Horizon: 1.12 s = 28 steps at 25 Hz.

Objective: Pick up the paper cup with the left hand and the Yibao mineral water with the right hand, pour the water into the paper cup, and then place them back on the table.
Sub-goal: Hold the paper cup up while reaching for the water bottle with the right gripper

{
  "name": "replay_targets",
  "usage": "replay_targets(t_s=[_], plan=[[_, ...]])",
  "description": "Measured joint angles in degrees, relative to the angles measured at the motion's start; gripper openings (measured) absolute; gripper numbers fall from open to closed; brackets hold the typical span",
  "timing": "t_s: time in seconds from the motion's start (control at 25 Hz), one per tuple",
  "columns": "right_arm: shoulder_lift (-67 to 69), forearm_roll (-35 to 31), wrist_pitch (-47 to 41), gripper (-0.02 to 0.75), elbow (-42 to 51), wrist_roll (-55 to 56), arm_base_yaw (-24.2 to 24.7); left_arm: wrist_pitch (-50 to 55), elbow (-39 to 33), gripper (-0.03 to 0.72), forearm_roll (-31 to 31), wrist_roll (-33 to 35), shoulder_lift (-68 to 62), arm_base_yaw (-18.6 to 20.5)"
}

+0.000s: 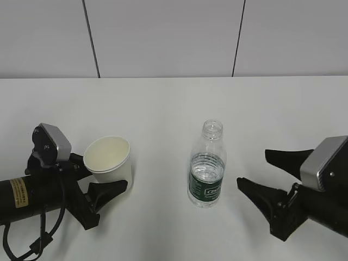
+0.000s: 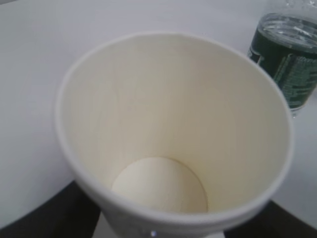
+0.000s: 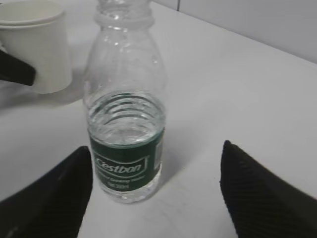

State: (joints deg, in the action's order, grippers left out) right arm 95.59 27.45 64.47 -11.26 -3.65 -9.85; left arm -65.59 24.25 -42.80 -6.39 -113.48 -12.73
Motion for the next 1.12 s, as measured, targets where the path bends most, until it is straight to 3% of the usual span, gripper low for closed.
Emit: replay_targets(t_s=[0.16,0.6,1.12], plan=[[3.1,5.3,0.4,0.592,-2.7,0.0,0.0,0.0,0.0,0.476,0.1,0.0,0.0,0.0],[12.1,9.6,0.7,0.592,-8.6,0.1,0.0,0.0,0.0,0.476,0.1,-0.1,0.0,0.0],[19.7,10.2,0.9,0.592,-14.0,0.9,0.0,0.0,0.0,0.476,0.1,-0.1,0.0,0.0]])
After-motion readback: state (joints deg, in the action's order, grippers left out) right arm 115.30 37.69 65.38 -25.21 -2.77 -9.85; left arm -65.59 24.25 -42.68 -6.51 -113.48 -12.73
